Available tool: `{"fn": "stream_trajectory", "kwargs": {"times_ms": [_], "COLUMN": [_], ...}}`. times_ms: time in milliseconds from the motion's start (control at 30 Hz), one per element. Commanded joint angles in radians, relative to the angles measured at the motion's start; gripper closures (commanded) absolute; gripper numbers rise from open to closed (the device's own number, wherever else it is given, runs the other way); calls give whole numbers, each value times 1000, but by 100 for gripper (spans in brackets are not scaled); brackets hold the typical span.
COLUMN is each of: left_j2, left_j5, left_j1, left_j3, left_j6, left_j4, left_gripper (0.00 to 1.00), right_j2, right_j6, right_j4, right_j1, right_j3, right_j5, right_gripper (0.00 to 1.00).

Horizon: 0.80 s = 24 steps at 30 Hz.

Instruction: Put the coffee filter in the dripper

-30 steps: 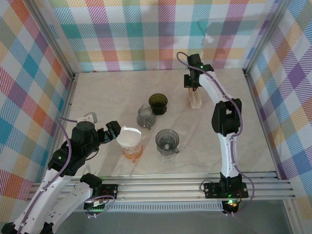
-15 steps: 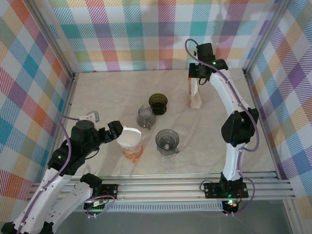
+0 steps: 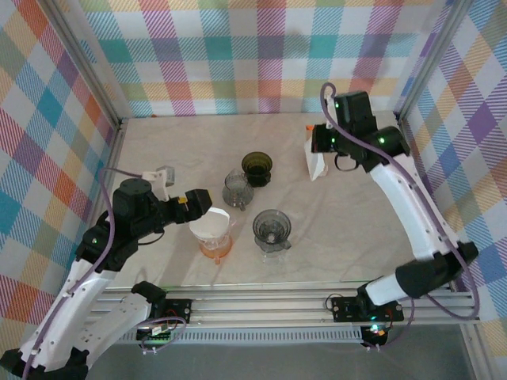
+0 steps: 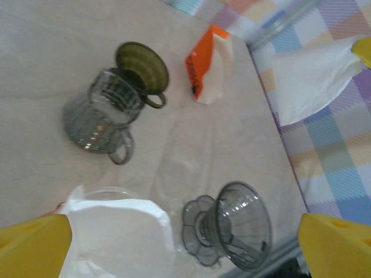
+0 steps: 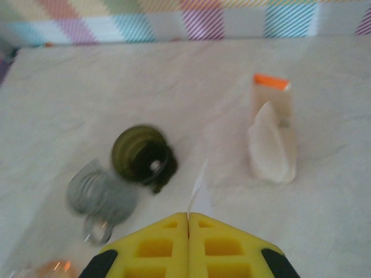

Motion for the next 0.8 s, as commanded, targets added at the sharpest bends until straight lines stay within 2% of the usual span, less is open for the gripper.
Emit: {"fn": "stream_trajectory", "kwargs": {"times_ms": [0, 133, 233, 433, 767], "left_j2": [45, 76, 107, 123, 124], "left_j5": [172, 240, 215, 169, 163], "left_j1": [2, -23, -66, -113, -132], "left_j3": [32, 43, 71, 80, 51], "left_j6": [71, 95, 118, 122, 104], "left_j4": [-6, 17, -7, -4, 15], "left_gripper": [0, 0, 1, 1, 1], "right_j2": [-44, -21, 48, 213, 394], "right_j6": [28, 50, 80, 117, 148], "right_j4": [-179, -395, -551, -755, -795], "right_j1": [69, 162, 226, 319, 340], "right_j3": [8, 133, 245, 405, 489], "right_j5": [-71, -145, -202, -267, -216], "right_gripper": [100, 100, 100, 100, 100]}}
